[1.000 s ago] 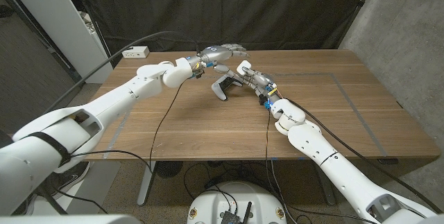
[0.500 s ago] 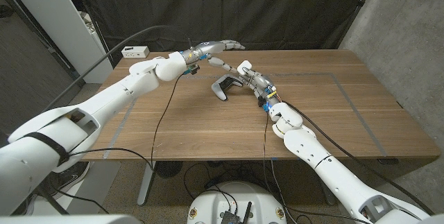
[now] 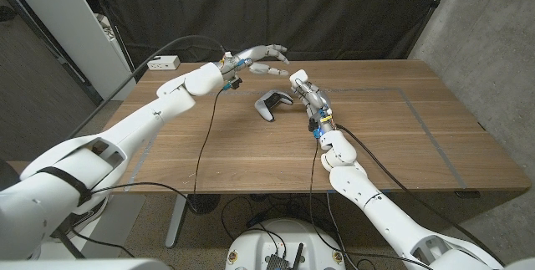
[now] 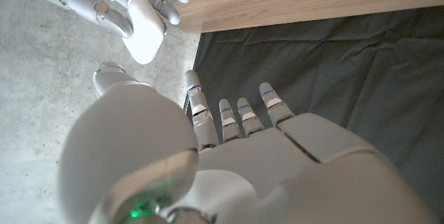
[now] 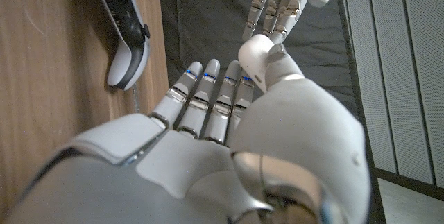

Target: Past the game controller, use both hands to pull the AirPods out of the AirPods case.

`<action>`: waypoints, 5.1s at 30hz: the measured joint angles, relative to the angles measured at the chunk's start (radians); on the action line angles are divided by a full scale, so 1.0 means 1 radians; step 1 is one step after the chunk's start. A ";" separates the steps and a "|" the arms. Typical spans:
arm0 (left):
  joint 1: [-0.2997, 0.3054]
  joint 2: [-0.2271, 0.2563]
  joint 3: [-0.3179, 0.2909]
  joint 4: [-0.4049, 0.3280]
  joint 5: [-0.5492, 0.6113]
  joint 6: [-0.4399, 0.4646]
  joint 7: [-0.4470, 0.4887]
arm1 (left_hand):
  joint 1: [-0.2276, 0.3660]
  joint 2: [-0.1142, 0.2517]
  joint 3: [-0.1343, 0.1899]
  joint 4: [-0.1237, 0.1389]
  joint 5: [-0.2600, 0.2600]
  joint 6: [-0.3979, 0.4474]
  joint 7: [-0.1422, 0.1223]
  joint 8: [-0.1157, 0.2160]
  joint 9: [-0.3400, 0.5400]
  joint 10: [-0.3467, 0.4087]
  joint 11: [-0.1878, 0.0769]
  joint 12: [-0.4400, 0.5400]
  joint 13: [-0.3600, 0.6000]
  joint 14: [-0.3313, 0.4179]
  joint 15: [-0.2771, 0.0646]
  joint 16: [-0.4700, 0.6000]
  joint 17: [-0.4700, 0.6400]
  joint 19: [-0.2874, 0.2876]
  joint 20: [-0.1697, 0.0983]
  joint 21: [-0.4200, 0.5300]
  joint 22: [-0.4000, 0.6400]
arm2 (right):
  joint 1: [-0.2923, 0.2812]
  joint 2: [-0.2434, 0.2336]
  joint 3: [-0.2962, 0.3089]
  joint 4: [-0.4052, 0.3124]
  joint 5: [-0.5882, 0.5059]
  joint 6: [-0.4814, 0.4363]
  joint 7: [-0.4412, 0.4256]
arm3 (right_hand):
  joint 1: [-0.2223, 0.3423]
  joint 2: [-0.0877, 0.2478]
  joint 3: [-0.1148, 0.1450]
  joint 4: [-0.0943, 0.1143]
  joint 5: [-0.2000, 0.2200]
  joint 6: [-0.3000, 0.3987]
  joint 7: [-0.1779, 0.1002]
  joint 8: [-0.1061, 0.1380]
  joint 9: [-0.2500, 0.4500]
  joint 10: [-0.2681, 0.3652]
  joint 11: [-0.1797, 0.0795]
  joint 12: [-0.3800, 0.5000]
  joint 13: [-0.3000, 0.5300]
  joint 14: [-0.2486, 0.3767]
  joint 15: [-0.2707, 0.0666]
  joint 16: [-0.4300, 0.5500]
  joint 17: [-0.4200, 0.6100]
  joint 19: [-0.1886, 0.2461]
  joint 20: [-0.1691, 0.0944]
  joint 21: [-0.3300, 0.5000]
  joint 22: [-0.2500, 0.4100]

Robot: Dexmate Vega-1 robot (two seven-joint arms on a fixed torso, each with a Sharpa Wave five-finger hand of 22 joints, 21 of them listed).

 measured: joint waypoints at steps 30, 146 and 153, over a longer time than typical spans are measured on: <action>-0.011 -0.037 -0.006 0.027 -0.131 -0.004 -0.146 | 0.113 0.058 0.026 -0.046 0.003 0.105 -0.089 0.028 0.030 0.031 -0.043 0.009 0.000 0.031 -0.021 0.004 0.000 0.023 -0.002 0.004 0.005 | 0.109 0.159 0.018 0.357 0.025 0.278 0.202 | 0.000 0.000 -0.037 0.002 0.013 -0.013 -0.038 0.034 0.000 -0.025 -0.052 -0.005 0.028 -0.051 0.006 0.016 0.045 -0.046 -0.011 0.000 0.000; -0.021 -0.058 -0.003 0.057 -0.188 -0.006 -0.182 | 0.338 0.146 0.226 -0.083 -0.257 0.241 0.019 0.055 0.038 0.133 -0.087 0.012 -0.005 0.099 -0.042 0.008 0.007 0.069 -0.045 0.041 0.018 | 0.119 0.136 0.017 0.322 0.037 0.178 0.232 | 0.034 0.025 -0.072 -0.007 0.023 -0.008 -0.159 0.023 0.148 0.044 -0.042 0.041 0.106 0.048 -0.005 0.093 0.133 -0.041 -0.020 0.012 0.005; -0.021 -0.055 -0.003 0.054 -0.181 0.004 -0.178 | 0.319 0.151 0.226 -0.083 -0.278 0.241 0.019 0.055 0.038 0.139 -0.082 0.011 -0.005 0.099 -0.042 0.008 0.007 0.069 -0.045 0.041 0.023 | 0.119 0.132 0.017 0.319 0.037 0.178 0.231 | 0.048 0.029 -0.068 -0.011 0.023 0.005 -0.144 0.023 0.147 0.050 -0.048 0.045 0.111 0.058 -0.005 0.101 0.141 -0.041 -0.020 0.012 0.005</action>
